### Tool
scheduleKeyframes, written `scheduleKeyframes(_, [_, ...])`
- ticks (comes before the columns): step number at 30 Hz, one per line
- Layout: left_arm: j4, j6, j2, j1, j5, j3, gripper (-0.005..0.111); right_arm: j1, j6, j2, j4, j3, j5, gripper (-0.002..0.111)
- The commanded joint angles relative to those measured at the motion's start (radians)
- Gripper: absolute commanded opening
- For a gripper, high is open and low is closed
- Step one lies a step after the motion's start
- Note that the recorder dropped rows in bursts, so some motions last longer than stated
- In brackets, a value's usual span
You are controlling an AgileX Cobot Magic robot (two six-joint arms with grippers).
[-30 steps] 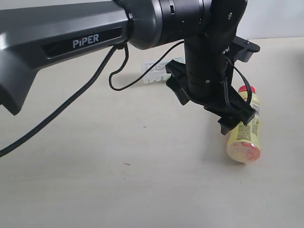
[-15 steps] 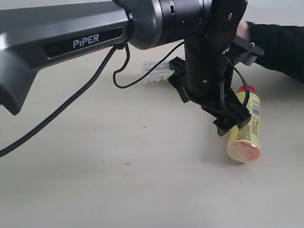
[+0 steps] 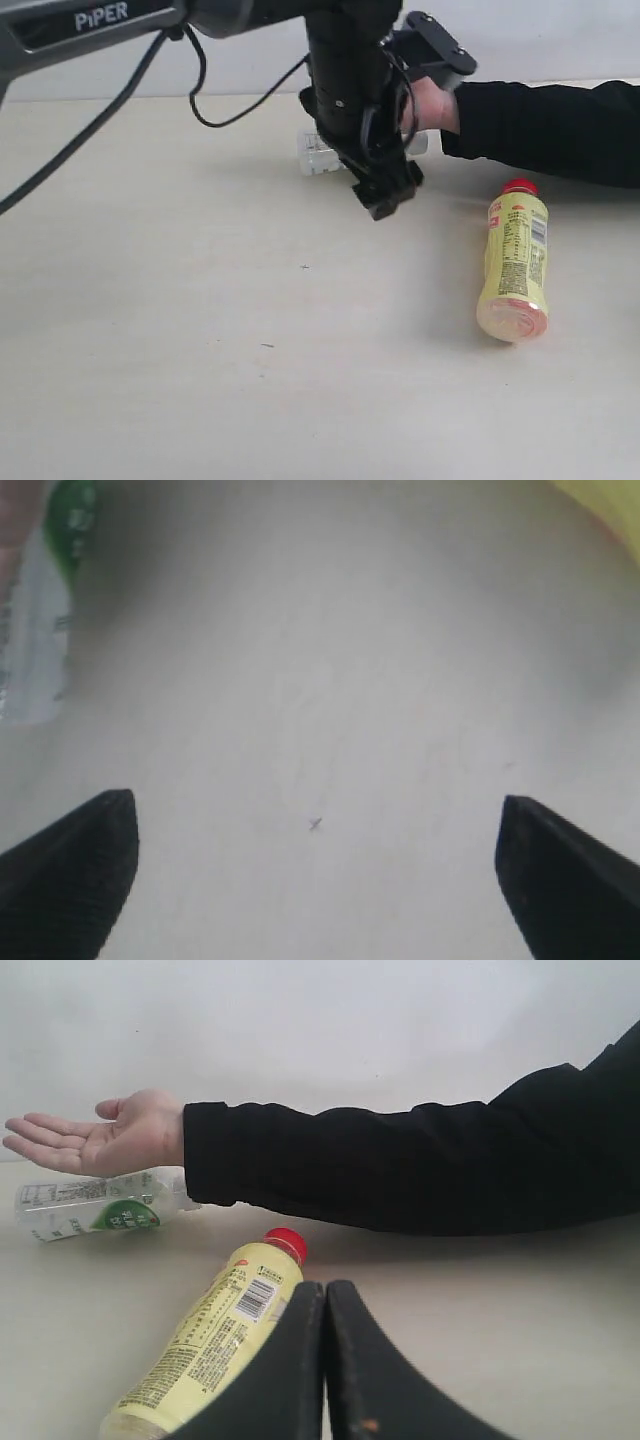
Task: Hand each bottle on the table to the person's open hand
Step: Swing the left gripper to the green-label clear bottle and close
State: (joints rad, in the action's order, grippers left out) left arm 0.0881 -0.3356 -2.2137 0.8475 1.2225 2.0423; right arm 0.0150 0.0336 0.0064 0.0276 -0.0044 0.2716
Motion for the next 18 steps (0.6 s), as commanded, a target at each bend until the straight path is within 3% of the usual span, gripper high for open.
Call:
scheduleKeyframes(1, [-0.002, -0.096, 0.013, -0.085, -0.001, -0.003, 0.092, -0.005, -0.005, -0.006, -0.001, 0.004, -0.004, 0.0])
scheduleKeyframes(5, [-0.027, -0.273, -0.009, -0.119, -0.009, -0.007, 0.092, -0.005, -0.005, -0.006, -0.001, 0.004, -0.004, 0.0])
scheduleKeyframes(7, [-0.025, -0.321, -0.033, -0.121, -0.075, -0.007, 0.092, -0.005, -0.005, -0.006, -0.001, 0.004, -0.004, 0.0])
scheduleKeyframes(18, [-0.013, -0.363, -0.124, -0.15, -0.331, -0.007, 0.092, -0.005, -0.005, -0.006, -0.001, 0.004, -0.004, 0.0])
